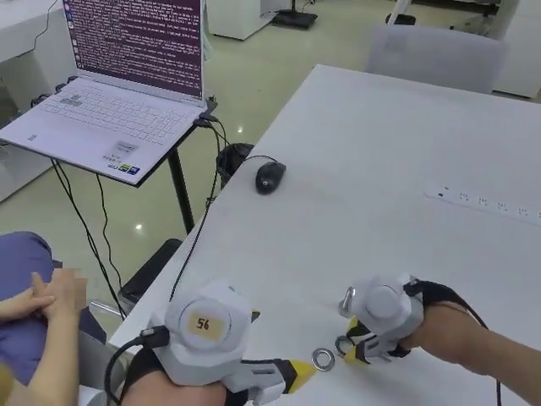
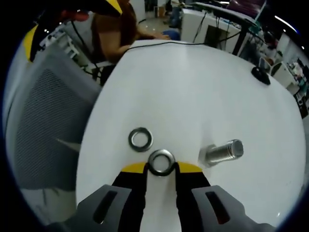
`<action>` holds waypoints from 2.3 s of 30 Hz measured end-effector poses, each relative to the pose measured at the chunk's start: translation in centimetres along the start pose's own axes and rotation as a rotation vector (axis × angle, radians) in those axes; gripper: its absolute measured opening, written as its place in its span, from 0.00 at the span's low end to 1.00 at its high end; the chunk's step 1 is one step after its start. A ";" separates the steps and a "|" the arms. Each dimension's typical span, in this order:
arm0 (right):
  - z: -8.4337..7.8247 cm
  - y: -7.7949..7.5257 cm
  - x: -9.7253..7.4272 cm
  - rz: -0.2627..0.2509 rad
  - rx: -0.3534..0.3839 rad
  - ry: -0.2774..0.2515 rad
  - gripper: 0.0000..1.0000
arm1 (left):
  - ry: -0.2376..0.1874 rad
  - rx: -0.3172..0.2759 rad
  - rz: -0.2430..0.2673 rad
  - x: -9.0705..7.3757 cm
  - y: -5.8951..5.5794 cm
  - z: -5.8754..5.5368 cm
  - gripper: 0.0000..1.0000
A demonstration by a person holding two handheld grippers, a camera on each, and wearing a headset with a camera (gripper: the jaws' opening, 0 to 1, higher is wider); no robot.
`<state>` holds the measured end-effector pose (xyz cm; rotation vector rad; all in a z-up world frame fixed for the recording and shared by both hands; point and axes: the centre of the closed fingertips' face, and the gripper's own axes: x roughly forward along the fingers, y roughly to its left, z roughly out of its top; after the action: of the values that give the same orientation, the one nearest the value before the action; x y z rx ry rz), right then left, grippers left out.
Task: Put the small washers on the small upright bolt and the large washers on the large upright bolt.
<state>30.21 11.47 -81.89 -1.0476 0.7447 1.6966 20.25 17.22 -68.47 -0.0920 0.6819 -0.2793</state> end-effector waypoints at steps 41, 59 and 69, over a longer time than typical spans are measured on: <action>3.4 -6.4 -4.9 -0.182 0.039 -0.080 0.23 | 0.009 0.005 -0.019 0.9 -0.5 0.4 0.62; 1.7 -6.6 -1.7 -0.142 0.085 -0.004 0.23 | 0.015 0.006 -0.024 1.0 -0.7 0.3 0.62; 0.9 -6.5 -0.4 -0.141 0.115 0.033 0.24 | 0.014 0.003 -0.018 0.8 -0.5 0.2 0.62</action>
<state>36.14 14.28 -81.17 -1.0258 0.7630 1.5022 20.90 16.53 -68.74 -0.0939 0.6947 -0.2982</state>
